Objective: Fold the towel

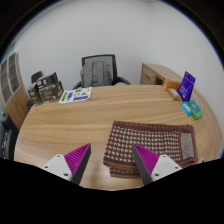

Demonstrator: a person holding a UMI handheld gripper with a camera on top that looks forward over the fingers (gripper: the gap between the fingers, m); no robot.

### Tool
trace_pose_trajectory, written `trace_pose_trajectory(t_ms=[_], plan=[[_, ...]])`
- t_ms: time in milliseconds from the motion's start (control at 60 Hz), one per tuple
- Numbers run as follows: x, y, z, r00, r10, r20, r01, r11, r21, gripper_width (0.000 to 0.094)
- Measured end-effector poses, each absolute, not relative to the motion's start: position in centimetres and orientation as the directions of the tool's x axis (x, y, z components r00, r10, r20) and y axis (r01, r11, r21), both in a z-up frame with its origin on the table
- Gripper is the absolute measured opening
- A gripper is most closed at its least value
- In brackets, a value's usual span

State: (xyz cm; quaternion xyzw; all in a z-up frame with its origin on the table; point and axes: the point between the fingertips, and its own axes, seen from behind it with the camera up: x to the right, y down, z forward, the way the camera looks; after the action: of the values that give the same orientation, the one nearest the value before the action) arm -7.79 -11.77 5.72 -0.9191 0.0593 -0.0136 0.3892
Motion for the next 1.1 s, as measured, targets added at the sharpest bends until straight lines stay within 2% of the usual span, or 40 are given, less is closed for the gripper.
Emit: trace_pose_trajectory(t_ms=[167, 267, 333, 433, 483, 700, 833, 933, 1100], plan=[[-5.9, -8.1, 1.4, 0.988, -0.152, -0.011, -0.117, -0.712, -0.692, 0.0825], [-5.6, -7.7, -0.9, 0.984, -0.175, -0.02, -0.145, -0.738, -0.659, 0.0713], [-4.5, -7.6, -1.1, 0.984, -0.174, 0.043, -0.101, -0.734, -0.672, 0.0509], [-3.5, -7.8, -1.1, 0.98, -0.164, 0.111, -0.046, -0.732, -0.68, 0.0274], [-2.6, -7.9, -1.0, 0.975, -0.168, 0.146, -0.024, -0.732, -0.681, 0.012], [-2.6, -7.8, -0.8, 0.974, -0.179, 0.139, -0.035, -0.726, -0.687, 0.007], [-5.3, -8.1, 0.9, 0.988, -0.157, 0.013, -0.104, -0.713, -0.693, 0.0069], [-9.8, -7.8, 4.2, 0.982, -0.132, -0.136, -0.19, -0.682, -0.706, 0.0068], [-14.9, -7.1, 12.2, 0.92, -0.07, -0.385, -0.344, -0.613, -0.711, 0.0069]])
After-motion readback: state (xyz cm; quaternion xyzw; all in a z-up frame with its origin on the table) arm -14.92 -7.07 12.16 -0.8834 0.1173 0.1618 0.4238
